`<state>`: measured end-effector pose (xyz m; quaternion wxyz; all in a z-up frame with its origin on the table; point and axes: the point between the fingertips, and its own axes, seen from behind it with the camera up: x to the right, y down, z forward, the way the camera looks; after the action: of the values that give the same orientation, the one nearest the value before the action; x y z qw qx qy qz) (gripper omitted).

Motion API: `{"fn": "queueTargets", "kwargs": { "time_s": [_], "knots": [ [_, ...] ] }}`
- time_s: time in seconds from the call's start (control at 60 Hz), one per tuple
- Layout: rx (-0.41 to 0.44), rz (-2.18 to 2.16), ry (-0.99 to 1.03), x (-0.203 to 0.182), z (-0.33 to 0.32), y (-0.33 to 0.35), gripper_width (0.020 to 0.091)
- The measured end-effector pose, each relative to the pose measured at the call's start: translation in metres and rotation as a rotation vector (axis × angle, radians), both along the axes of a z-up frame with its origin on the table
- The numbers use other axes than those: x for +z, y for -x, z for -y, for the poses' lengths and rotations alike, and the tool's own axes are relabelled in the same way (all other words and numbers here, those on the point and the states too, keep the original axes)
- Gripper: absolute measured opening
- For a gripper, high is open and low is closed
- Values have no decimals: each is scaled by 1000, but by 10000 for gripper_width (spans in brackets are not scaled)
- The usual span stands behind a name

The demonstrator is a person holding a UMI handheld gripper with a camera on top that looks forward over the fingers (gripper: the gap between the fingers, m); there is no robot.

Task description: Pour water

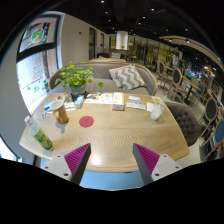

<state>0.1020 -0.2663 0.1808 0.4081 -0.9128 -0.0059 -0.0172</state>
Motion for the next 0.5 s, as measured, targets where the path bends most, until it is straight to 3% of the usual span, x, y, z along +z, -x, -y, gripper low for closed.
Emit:
{"fn": "queueTargets", "kwargs": {
  "time_s": [0.283, 0.5],
  "knots": [
    [-21, 24, 19, -28, 24, 36, 855],
    [23, -15, 40, -53, 72, 135, 854]
  ]
}}
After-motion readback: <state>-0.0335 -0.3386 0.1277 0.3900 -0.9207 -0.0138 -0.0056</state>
